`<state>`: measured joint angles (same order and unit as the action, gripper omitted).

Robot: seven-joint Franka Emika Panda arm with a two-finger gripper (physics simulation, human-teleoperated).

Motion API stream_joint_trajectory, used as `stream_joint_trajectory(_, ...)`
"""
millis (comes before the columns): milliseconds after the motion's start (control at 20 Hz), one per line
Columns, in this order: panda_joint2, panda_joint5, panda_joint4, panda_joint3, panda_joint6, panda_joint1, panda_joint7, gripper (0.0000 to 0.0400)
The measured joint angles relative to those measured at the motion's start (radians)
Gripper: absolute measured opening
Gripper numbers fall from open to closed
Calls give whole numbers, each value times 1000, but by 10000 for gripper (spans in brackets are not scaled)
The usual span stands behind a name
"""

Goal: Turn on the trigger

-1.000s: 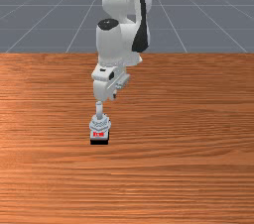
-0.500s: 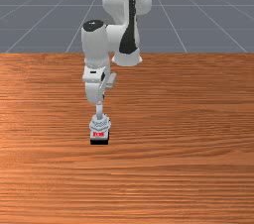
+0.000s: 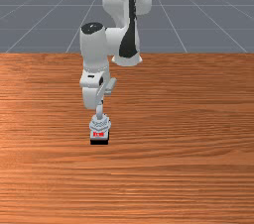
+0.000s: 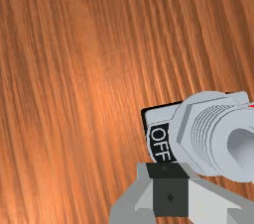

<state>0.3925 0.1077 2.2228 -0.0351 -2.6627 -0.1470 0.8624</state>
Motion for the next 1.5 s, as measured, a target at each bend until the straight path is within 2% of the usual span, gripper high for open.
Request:
stream_joint_trajectory(200, 19, -2, -39, -16, 33, 19, -65, 0)
stream_joint_trajectory(500, 18, -3, -53, -10, 47, 12, -38, 0)
stream_joint_trajectory(550, 18, -45, -50, -32, 39, 34, -58, 0)
stream_joint_trajectory(750, 19, -56, -53, -36, 43, 37, -50, 0)
stream_joint_trajectory(800, 19, -13, -56, -13, 53, 16, -28, 0)
stream_joint_trajectory(850, 19, -39, -54, -24, 48, 27, -31, 0)
stream_joint_trajectory(950, 19, -49, -53, -30, 48, 32, -36, 0)
stream_joint_trajectory(1000, 19, -18, -56, -15, 56, 16, -22, 0)
stream_joint_trajectory(1500, 20, -12, -59, -12, 67, 12, -5, 0)
